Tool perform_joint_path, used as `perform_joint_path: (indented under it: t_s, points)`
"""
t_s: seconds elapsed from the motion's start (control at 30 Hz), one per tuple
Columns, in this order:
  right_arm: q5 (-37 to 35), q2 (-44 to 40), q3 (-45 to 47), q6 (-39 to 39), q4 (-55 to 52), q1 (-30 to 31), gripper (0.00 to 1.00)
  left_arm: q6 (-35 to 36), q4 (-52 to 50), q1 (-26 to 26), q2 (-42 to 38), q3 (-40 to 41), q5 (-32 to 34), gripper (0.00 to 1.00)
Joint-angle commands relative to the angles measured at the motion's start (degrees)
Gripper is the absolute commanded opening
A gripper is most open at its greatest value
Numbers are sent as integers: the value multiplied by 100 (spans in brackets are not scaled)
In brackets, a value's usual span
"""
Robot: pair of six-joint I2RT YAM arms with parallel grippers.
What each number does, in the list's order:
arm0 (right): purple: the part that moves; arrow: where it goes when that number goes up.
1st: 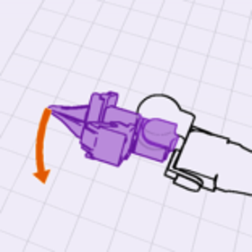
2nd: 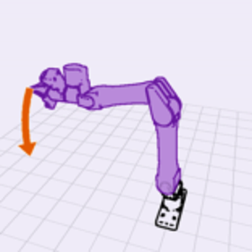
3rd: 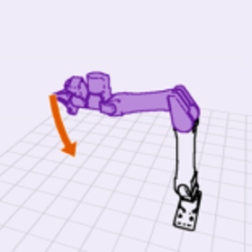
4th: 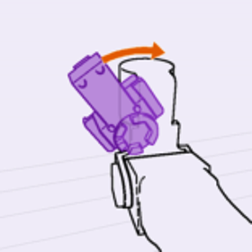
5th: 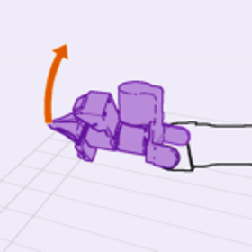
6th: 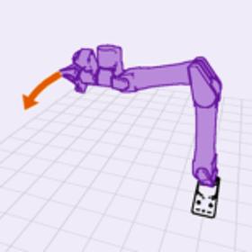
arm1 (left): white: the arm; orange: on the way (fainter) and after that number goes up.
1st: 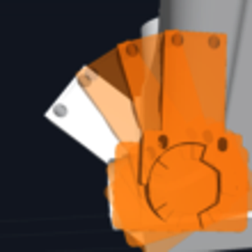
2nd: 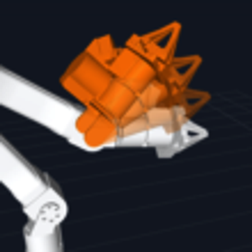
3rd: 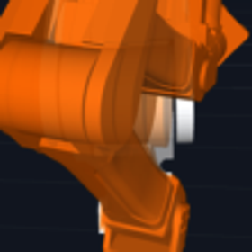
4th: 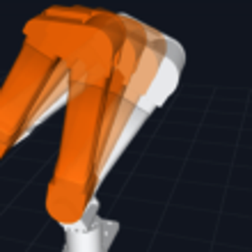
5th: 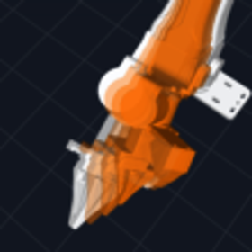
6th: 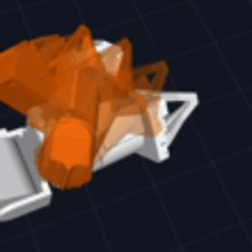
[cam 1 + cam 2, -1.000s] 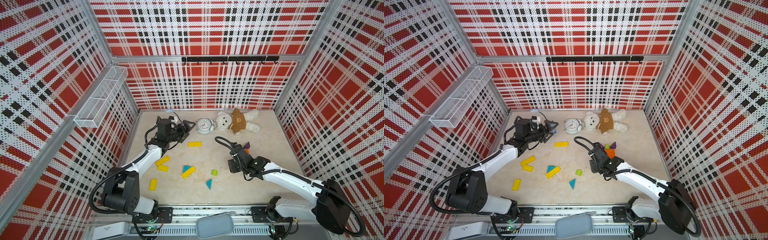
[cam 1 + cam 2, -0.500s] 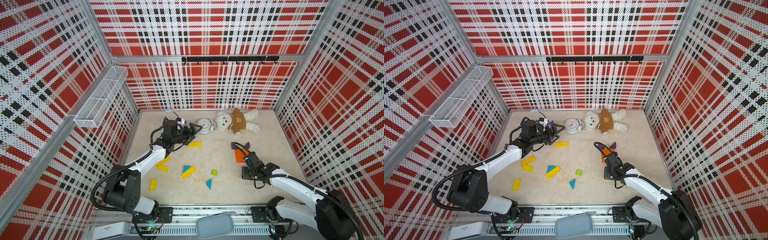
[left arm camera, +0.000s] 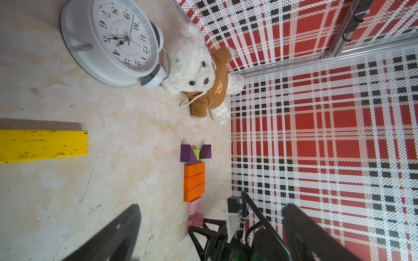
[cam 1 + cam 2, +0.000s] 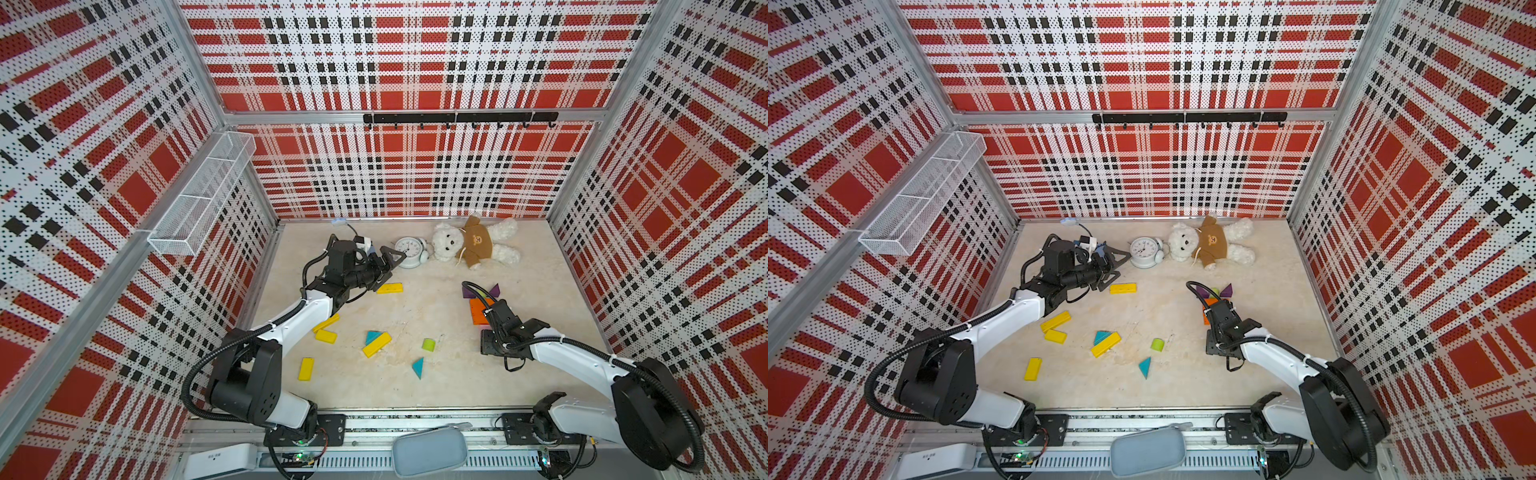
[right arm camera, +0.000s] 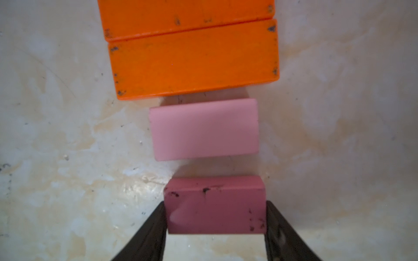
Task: Assemble a carrot with building blocks
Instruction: Assemble the building block at the center of the board.
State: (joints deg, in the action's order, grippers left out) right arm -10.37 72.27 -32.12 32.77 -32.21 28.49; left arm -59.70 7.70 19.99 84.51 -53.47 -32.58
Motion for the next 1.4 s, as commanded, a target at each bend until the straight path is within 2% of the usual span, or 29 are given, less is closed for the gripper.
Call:
perform_joint_path:
  t_s: [0.0,0.63,0.77,1.1,1.23,1.37]
  points:
    - [115,181,-134,-20,127,-37,63,45,135,30,73,-41,-15,100]
    - [53,407,-243,36,30,-164,67,50,135,58,76,-52,-47,99]
    - [64,360,-317,-39,-71,-169,72,49,135,74,65,-48,-55,100]
    - [141,-477,-440,47,-797,-160,81,68,144,119,3,-65,-56,100]
    - [158,-742,-379,149,-1061,-164,80,78,144,115,-24,-49,-30,100]
    - [149,-992,-245,241,-1157,-160,75,90,143,119,-9,-41,-13,100]
